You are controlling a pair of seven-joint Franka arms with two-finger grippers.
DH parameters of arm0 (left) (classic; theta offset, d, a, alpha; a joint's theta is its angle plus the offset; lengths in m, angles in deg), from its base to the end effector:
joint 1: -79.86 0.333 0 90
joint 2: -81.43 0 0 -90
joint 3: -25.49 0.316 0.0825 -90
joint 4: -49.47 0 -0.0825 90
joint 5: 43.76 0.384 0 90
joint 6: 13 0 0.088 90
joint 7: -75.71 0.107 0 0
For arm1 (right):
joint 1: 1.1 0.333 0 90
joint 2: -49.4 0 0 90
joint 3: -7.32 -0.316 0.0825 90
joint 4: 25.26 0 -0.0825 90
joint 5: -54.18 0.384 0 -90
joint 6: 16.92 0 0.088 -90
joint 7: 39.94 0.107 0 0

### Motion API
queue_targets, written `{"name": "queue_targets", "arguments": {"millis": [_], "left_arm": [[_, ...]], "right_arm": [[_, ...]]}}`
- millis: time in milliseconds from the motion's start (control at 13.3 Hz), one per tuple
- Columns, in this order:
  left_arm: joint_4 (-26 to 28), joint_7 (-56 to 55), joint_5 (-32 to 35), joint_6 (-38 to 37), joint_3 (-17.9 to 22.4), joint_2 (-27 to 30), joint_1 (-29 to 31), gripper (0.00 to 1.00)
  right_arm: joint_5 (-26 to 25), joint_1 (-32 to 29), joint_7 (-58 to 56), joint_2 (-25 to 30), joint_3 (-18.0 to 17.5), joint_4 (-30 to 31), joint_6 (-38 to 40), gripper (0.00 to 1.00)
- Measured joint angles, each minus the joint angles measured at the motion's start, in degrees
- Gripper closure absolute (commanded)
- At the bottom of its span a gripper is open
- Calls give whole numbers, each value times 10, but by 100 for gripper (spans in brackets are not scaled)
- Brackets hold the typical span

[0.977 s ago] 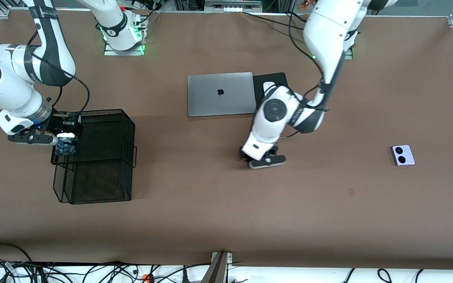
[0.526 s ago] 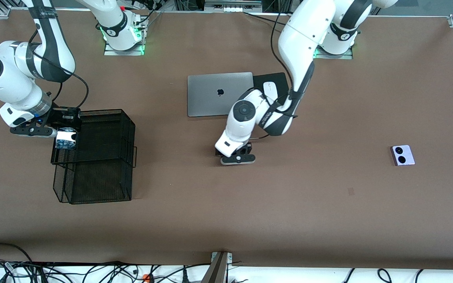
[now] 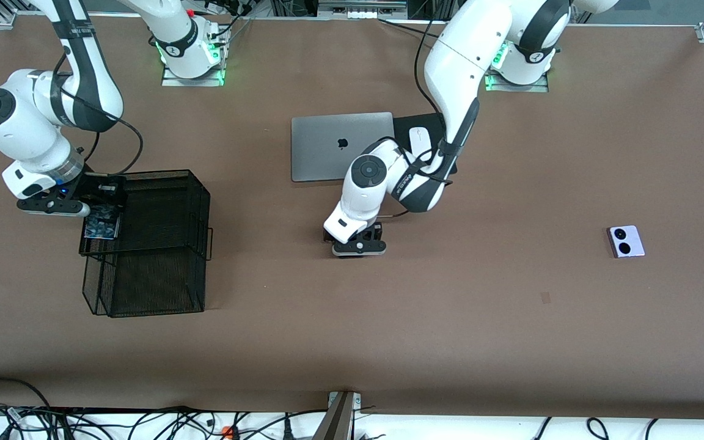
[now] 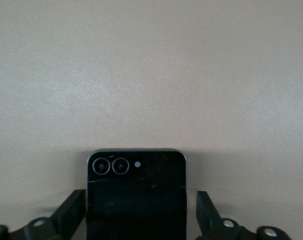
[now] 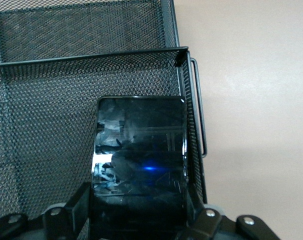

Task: Place phones with both arms
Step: 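Reach the flip with the right gripper while the left gripper reaches another phone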

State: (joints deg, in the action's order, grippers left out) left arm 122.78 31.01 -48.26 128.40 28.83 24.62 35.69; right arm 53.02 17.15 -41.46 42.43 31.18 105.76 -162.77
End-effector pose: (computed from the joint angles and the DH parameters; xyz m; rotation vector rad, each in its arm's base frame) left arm 0.5702 -0.5083 0.1657 2.9897 0.1389 0.2099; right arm 0.5380 -0.0518 0.3182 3.0624 -0.0752 0.2196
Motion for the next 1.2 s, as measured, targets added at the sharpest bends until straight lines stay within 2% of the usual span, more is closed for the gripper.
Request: {"name": "queue_targets", "arguments": {"millis": [75,150,226,301,376,677,827,977,1203], "left_arm": [[-3,0,0,-2,3,0,-2,0],[-11,0,0,-19,6,2,-1,0],[-19,0,0,-49,13,6,1,0],[-26,2,0,-82,19,15,8,0],[-29,12,0,-115,22,28,19,0],[-28,95,0,-260,24,81,69,0],[-20,137,0,-295,25,93,96,0],[3,187,1,-300,25,102,122,0],[56,260,29,-300,27,126,162,0]], "right_arm": [[9,0,0,-7,0,0,-4,100],[18,0,0,-13,0,0,-8,78],[28,0,0,-16,0,0,-13,49],[33,0,0,-17,0,0,-13,14],[34,0,0,-17,0,0,-13,1],[36,1,0,-17,1,-3,-13,1],[36,4,0,-16,-1,-22,-1,1],[36,16,1,-14,-8,-78,71,1],[40,59,64,-20,-35,-205,203,1]]}}
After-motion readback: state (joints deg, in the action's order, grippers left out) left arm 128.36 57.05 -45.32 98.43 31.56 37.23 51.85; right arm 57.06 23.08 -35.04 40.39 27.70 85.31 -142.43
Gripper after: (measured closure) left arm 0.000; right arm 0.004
